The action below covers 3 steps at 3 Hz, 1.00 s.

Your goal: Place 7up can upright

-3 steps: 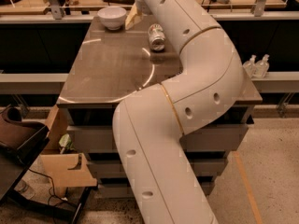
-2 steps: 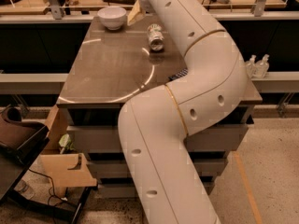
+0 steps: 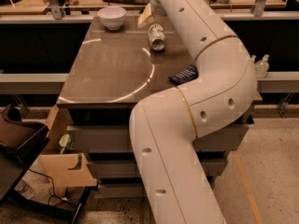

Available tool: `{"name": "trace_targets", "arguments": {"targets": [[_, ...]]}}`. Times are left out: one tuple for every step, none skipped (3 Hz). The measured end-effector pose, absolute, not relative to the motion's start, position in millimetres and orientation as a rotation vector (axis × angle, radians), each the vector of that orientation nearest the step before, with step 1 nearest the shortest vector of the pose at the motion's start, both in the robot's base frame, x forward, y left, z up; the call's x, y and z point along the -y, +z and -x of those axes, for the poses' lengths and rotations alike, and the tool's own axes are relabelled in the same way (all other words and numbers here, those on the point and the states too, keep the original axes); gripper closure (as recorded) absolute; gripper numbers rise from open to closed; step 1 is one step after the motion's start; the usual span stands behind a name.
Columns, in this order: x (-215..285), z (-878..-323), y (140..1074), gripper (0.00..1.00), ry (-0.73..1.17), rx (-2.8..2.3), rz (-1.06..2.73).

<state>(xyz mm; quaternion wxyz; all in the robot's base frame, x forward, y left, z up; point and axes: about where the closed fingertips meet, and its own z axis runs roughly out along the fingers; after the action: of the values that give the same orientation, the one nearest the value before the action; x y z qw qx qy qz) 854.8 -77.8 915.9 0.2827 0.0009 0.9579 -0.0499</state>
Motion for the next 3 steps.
{"name": "trace_targets", "arguments": {"targets": [[87, -851, 897, 0.0, -0.109, -2.61, 0.014], [84, -847, 888, 0.0, -0.093, -2.641, 0.063], [75, -844, 886, 0.0, -0.101, -2.655, 0.12]]}}
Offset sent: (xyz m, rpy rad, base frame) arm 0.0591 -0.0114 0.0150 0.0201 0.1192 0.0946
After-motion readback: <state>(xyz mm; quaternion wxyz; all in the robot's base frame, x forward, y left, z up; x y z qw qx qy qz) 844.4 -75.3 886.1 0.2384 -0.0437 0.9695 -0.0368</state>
